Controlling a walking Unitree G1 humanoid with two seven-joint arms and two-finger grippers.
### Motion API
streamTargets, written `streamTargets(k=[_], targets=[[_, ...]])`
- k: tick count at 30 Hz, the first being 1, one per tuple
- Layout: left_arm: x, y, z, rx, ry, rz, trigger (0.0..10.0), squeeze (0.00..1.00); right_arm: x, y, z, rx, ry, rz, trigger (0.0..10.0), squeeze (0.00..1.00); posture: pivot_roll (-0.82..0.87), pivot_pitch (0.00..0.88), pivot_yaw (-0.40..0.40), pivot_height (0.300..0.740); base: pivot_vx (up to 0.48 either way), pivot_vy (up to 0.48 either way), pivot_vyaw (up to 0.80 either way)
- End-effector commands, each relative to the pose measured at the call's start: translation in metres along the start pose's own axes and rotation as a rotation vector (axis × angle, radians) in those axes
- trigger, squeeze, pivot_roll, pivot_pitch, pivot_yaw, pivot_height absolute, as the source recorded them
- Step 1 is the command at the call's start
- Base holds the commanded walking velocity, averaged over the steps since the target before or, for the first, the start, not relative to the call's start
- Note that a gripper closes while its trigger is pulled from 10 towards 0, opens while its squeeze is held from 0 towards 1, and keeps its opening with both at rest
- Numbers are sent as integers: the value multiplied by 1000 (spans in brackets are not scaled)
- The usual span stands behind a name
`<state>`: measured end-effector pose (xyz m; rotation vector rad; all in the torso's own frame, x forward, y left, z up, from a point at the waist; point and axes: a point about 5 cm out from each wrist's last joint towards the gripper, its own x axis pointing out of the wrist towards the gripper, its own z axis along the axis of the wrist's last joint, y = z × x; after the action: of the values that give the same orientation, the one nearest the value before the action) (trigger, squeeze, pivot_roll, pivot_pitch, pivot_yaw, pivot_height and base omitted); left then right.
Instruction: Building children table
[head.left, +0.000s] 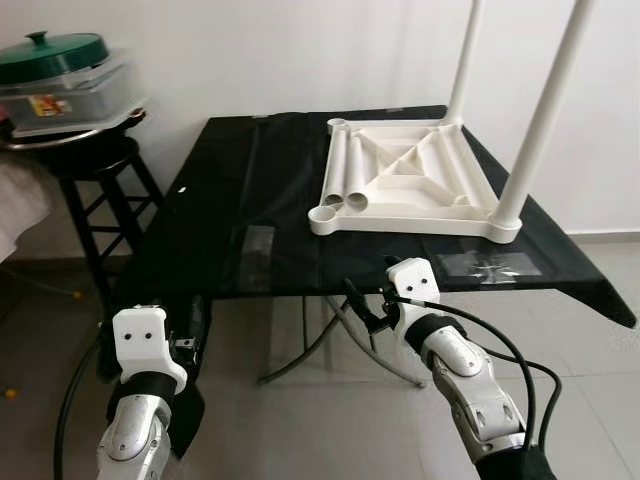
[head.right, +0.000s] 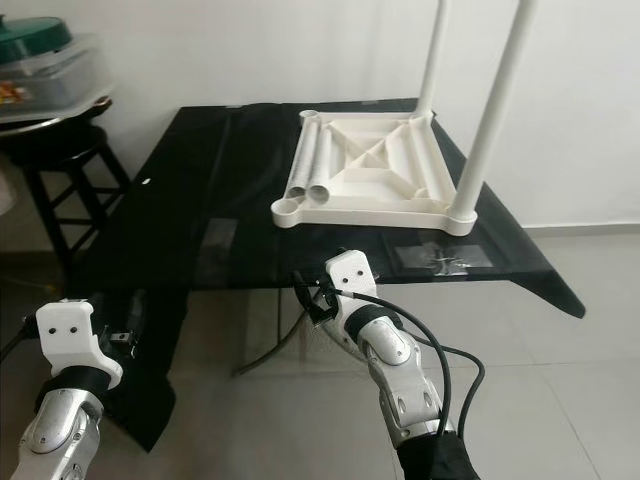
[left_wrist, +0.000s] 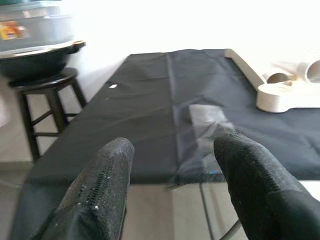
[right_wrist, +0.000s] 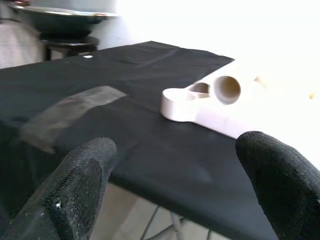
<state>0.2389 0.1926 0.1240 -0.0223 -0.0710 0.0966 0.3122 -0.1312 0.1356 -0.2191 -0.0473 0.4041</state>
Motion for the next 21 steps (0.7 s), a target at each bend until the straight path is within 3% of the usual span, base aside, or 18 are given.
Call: streamTargets(k=[1,6,11,21], targets=[[0,2,-1,17,8,-5,10000,0,1,0,2,0,-12,1,10000,0,-6,40,31,740,319,0,0],[0,2,-1,17,7,-5,10000,0,1,1,2,-10,-5,2,10000,0,-7,41,32,740,315,0,0],[0,2,0,18,6,-4,10000,0,1,1,2,-4,-14,5,10000,0,-8,41,33,740,302,0,-743],[0,1,0,19,4,-6,10000,0,1,1,3,3,-19,7,10000,0,-9,40,35,740,285,0,0]])
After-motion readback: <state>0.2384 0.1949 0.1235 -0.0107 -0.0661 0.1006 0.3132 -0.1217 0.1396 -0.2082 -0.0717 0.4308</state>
